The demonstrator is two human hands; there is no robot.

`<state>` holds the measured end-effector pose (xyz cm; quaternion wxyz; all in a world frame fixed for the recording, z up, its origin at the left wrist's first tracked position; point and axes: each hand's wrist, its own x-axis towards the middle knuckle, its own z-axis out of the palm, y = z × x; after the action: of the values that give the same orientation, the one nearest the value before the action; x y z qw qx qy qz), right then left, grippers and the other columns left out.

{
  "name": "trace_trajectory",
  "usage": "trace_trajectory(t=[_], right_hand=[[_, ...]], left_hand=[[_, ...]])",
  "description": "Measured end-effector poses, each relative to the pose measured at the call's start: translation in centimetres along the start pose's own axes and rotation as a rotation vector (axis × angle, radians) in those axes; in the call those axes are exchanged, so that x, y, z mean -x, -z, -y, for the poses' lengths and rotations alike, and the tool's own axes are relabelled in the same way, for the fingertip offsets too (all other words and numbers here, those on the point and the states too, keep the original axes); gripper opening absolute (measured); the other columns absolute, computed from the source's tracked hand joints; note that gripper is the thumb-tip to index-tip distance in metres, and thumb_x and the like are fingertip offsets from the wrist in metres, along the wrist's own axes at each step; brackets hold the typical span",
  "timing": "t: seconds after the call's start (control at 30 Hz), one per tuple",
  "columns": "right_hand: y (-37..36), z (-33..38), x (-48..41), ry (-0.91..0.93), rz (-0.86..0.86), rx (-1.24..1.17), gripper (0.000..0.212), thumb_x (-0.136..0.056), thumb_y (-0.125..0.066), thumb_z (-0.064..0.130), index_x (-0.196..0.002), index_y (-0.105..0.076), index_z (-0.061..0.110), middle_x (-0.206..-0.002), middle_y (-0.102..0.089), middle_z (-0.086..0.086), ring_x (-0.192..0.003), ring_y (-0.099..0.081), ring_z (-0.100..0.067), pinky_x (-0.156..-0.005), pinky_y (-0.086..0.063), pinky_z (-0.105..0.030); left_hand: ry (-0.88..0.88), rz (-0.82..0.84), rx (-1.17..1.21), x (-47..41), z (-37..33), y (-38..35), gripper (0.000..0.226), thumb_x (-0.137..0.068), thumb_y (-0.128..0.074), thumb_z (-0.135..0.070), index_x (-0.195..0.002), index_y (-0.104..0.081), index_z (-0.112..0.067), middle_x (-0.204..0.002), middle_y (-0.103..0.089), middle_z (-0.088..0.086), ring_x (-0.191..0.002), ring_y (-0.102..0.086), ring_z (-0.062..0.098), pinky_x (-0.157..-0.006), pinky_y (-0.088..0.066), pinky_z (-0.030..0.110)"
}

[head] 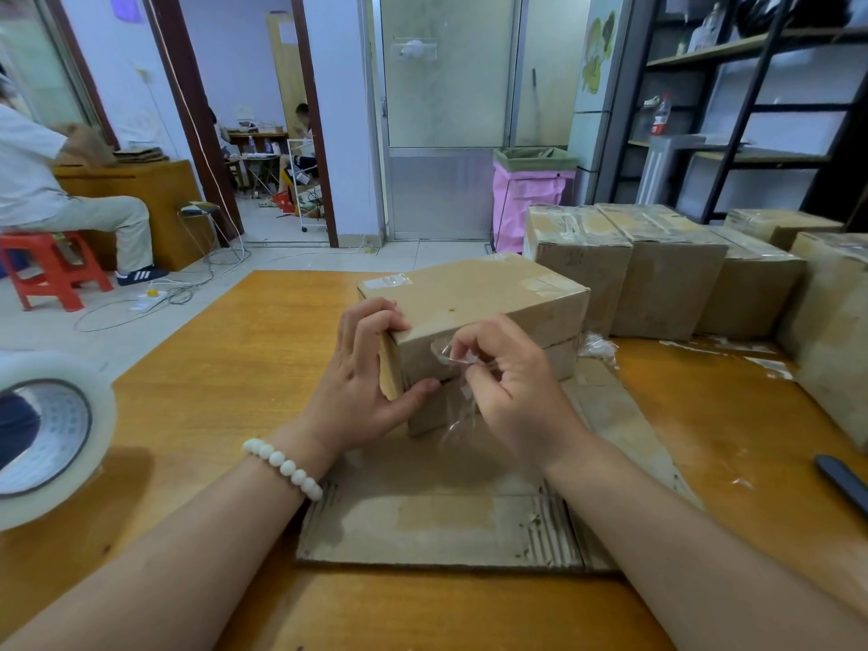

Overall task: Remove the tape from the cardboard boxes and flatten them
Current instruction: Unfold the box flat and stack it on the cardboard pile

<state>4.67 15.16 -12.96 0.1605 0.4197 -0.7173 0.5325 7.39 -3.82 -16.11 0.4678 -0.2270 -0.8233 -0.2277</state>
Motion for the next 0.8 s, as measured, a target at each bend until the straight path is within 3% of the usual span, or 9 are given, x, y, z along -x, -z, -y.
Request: trace_trajectory(t=[0.13, 0.23, 0.33, 0.37, 0.53, 0.8], right_hand=[[0.92, 0.74, -0.06, -0.028, 0.061, -0.009, 0.012, -0.081, -0.051, 0.014, -0.078, -0.062, 0.013, -0.08, -0.055, 0.003, -0.069, -0.05, -0.009, -0.06, -0.039, -0.016], [0.95, 0.88, -0.12, -0.046, 0.031, 0.02, 0.029, -0.088, -0.05, 0.031, -0.077, -0.065, 0.009, -0.075, -0.057, 0.001, -0.071, -0.052, -0.01, -0.061, -0.038, -0.014], [0.59, 0.7, -0.22, -0.16, 0.002, 0.042, 0.015, -0.09, -0.062, 0.021, -0.079, -0.053, 0.018, -0.071, -0.054, 0.003, -0.064, -0.049, -0.01, -0.057, -0.04, -0.019], [0.53, 0.63, -0.19, -0.2, -0.01, 0.037, 0.02, -0.087, -0.066, 0.022, -0.079, -0.048, 0.022, -0.068, -0.053, 0.004, -0.061, -0.048, -0.009, -0.057, -0.04, -0.019], [1.09, 0.51, -0.21, -0.324, 0.061, 0.144, 0.035, -0.079, -0.07, 0.048, -0.067, -0.051, 0.021, -0.061, -0.054, 0.006, -0.059, -0.048, -0.009, -0.059, -0.041, -0.028], [0.73, 0.65, -0.05, -0.304, 0.051, 0.103, 0.034, -0.086, -0.061, 0.015, -0.06, -0.038, 0.016, -0.057, -0.039, 0.006, -0.054, -0.033, -0.008, -0.051, -0.028, -0.023]], left_hand=[[0.015, 0.024, 0.016, 0.06, 0.11, 0.15, 0.051, -0.089, -0.056, -0.054, -0.116, -0.039, -0.015, -0.122, -0.038, 0.004, -0.121, -0.042, 0.028, -0.108, -0.035, 0.035], [0.012, 0.027, 0.018, 0.07, 0.11, 0.15, 0.05, -0.089, -0.056, -0.053, -0.117, -0.039, -0.015, -0.122, -0.038, 0.004, -0.122, -0.041, 0.026, -0.109, -0.034, 0.033], [0.011, 0.021, 0.029, 0.07, 0.12, 0.13, 0.05, -0.089, -0.057, -0.052, -0.117, -0.039, -0.015, -0.122, -0.038, 0.004, -0.121, -0.041, 0.028, -0.108, -0.035, 0.035], [0.01, 0.02, 0.032, 0.07, 0.1, 0.13, 0.05, -0.088, -0.058, -0.052, -0.117, -0.039, -0.015, -0.122, -0.038, 0.004, -0.121, -0.042, 0.028, -0.108, -0.036, 0.036], [0.002, 0.018, 0.032, -0.03, 0.02, 0.16, 0.049, -0.08, -0.065, -0.035, -0.116, -0.039, -0.015, -0.121, -0.037, 0.005, -0.12, -0.042, 0.029, -0.108, -0.036, 0.035], [0.005, 0.014, 0.026, -0.17, -0.06, 0.12, 0.05, -0.079, -0.065, -0.035, -0.116, -0.039, -0.015, -0.121, -0.037, 0.004, -0.119, -0.042, 0.03, -0.108, -0.035, 0.035]])
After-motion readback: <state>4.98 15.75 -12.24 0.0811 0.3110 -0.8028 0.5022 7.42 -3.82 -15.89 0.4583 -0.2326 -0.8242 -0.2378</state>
